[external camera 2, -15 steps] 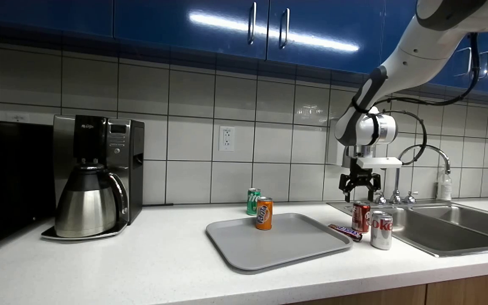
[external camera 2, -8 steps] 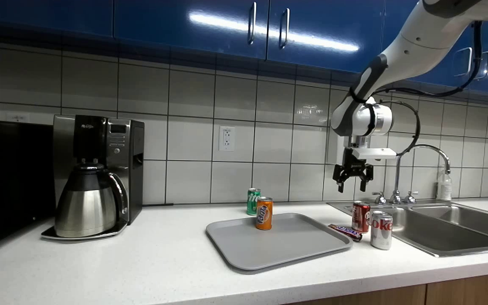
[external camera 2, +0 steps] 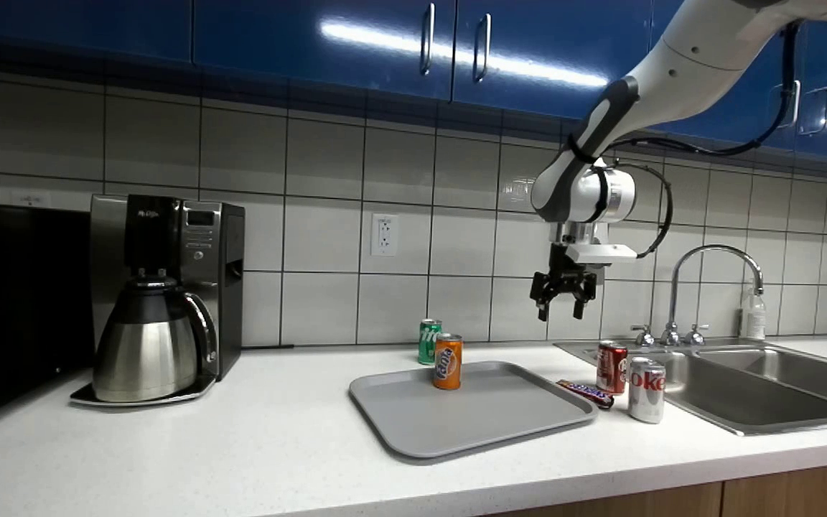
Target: Put the cans on the counter
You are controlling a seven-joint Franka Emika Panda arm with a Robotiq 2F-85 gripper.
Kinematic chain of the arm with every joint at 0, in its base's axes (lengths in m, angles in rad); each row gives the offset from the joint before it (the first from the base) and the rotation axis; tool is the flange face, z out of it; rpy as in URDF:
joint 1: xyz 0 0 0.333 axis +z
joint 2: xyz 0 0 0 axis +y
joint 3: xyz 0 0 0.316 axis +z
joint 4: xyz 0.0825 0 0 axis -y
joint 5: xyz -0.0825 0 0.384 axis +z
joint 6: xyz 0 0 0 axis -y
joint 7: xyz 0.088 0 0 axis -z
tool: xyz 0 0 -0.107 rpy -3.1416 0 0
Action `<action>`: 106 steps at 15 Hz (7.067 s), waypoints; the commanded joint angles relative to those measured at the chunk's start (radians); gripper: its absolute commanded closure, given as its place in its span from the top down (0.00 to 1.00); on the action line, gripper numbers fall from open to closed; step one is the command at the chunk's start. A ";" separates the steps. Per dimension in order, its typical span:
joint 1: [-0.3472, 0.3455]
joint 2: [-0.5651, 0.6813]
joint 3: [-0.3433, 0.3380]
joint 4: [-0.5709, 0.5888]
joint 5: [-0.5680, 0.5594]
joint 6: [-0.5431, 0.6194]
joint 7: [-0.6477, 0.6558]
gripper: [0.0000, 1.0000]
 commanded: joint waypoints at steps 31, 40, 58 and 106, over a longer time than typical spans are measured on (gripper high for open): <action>0.256 0.202 0.101 0.231 -0.083 -0.057 0.152 1.00; 0.265 0.273 0.098 0.293 -0.091 -0.092 0.163 1.00; 0.261 0.301 0.104 0.324 -0.084 -0.116 0.144 0.38; -0.028 0.380 -0.019 0.491 -0.045 -0.191 0.054 0.38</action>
